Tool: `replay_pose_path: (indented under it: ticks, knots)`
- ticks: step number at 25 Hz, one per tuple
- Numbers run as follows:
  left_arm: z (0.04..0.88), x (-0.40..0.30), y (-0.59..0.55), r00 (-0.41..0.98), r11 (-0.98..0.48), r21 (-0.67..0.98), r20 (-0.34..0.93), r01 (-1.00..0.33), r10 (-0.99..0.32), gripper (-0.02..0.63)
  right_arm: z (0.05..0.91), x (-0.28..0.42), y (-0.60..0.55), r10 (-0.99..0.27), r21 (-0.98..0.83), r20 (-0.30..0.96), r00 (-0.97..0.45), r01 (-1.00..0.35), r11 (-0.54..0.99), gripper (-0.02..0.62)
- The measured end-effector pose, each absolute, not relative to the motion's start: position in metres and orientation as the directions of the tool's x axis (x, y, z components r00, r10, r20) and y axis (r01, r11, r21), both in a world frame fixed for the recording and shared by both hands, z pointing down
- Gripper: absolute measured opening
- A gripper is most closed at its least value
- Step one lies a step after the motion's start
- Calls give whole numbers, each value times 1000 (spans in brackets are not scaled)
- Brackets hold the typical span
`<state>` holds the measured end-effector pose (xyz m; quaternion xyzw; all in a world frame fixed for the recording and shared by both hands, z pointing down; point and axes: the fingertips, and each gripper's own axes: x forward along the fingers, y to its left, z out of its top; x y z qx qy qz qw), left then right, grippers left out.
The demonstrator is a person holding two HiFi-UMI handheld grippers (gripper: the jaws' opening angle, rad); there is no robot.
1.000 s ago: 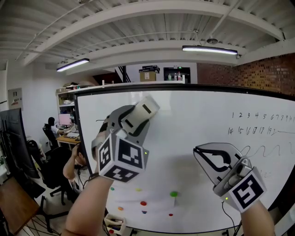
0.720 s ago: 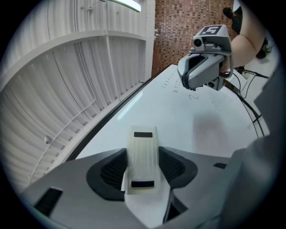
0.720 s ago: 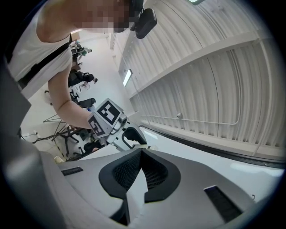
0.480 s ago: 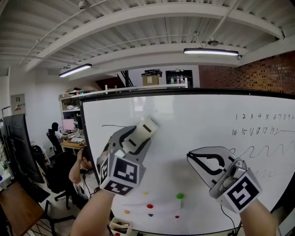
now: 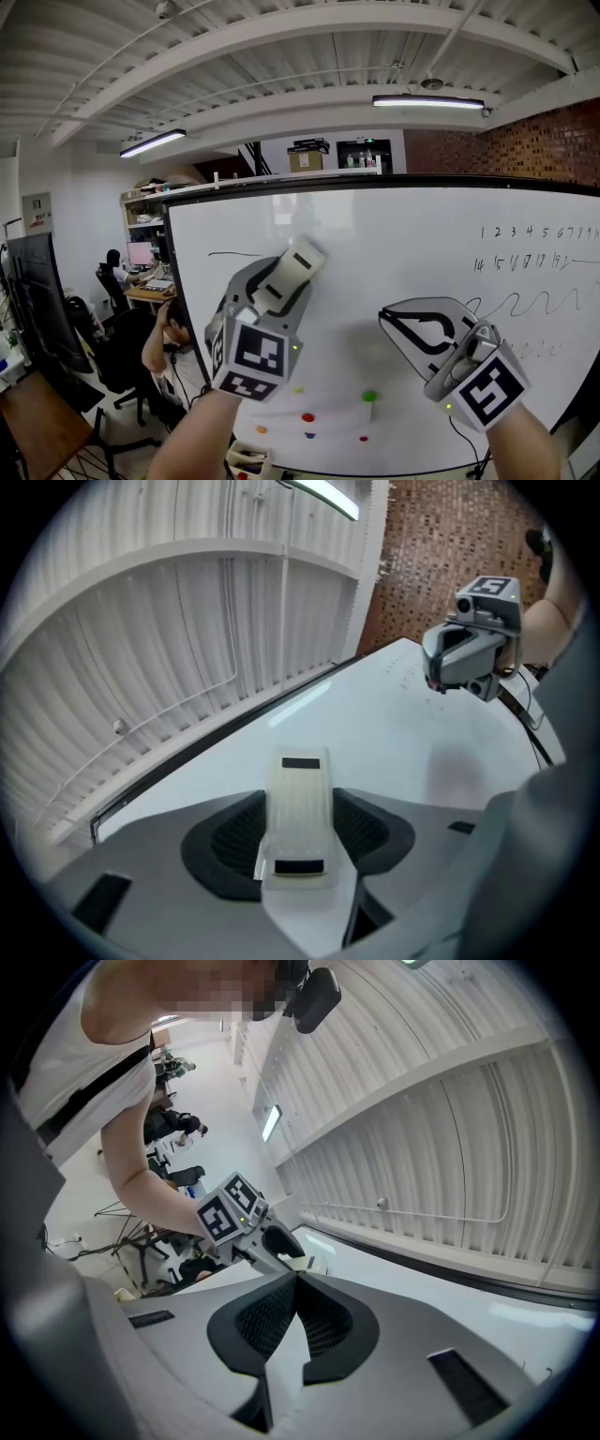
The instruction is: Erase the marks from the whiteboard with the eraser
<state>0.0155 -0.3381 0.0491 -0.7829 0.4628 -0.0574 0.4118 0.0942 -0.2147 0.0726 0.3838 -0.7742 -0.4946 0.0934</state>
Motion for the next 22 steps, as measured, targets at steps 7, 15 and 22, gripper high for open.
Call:
replay_pose_path:
  ticks: [7,15,22]
  knots:
    - [53,19,-335,576,-243,-702,-284,-670,-767,250,75,89,-217,-687,853,-225,-691,-480,203,14]
    - [22,-2,-344,454,-105,-617,-441,-780,-774,247,74,127,-222,-718,827,-247,-651,-528,194,14]
    - [62,25,-338,547,-119,-738,-371,-665,-750,253,78,109,-239,-689,819,-225,-689,-516,249,14]
